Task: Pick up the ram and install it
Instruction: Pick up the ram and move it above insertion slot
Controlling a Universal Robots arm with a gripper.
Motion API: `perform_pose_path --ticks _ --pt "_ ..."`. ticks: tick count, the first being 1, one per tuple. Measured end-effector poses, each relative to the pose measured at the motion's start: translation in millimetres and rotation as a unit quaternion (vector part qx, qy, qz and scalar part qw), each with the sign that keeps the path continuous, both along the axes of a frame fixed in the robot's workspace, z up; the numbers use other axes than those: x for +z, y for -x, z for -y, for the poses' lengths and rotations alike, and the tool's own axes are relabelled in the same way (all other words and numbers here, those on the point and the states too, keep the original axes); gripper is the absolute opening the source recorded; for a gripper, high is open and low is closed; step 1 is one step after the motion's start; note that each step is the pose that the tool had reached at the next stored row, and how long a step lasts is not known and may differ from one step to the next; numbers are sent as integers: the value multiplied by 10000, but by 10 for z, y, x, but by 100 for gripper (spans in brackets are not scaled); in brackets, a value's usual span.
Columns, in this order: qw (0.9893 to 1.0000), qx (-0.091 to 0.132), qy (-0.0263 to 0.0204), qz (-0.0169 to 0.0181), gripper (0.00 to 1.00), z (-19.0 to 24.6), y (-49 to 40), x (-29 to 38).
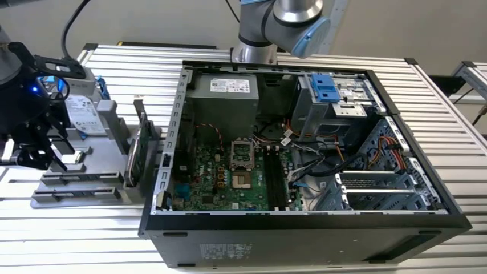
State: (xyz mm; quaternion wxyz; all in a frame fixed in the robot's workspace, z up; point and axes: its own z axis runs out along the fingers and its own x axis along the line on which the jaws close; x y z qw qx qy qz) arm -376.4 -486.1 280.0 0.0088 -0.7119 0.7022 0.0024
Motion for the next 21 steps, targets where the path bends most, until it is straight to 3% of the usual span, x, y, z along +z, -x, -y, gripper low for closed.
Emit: perform_pose_path --ticks 21 --pt "10000 2 1 0 100 13 8 -206"
